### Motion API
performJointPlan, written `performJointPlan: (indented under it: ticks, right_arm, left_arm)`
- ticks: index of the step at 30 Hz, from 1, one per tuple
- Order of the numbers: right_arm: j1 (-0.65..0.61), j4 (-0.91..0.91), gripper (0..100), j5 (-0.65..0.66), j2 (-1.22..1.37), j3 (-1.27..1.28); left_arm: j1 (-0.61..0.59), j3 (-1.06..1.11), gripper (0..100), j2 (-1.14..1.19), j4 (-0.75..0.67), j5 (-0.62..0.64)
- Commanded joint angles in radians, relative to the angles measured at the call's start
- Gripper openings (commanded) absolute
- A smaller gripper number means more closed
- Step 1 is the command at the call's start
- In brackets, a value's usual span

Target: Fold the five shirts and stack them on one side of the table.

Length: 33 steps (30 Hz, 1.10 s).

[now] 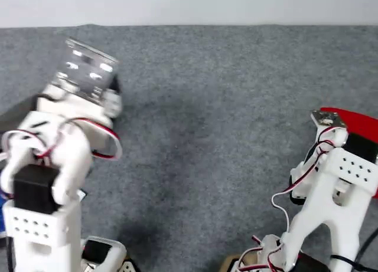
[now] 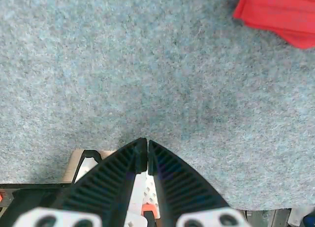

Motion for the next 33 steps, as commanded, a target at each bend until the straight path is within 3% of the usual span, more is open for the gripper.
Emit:
performJointPlan:
  ticks: [1,6,10,15,21,25,33]
  right_arm:
    - [0.012,0.042,1.0,-0.011,-0.035,-0.006]
    - [0.012,0.042,1.0,-0.011,-0.035,-0.006]
    - [0.012,0.044,1.0,-0.011,-0.035,-0.006]
    - [0.012,0.044,1.0,-0.011,-0.035,-0.006]
    - [0.012,0.044,1.0,-0.011,-0.035,-0.005]
    - [0.012,0.044,1.0,-0.011,-0.035,-0.005]
    - [0.012,0.042,1.0,-0.012,-0.035,0.043]
  left_arm:
    - [0.183,-0.03,0,-0.006,-0.037,0.012]
    - [0.325,-0.038,0,0.094,-0.044,0.008]
    - [0.361,-0.128,0,0.17,-0.11,0.005]
    - [0.362,-0.406,0,0.342,-0.157,0.005]
    - [0.394,-0.897,0,0.578,-0.152,0.003]
    - [0.437,-1.164,0,0.707,-0.149,-0.069]
    - [0.471,-1.328,0,0.776,-0.109,-0.169]
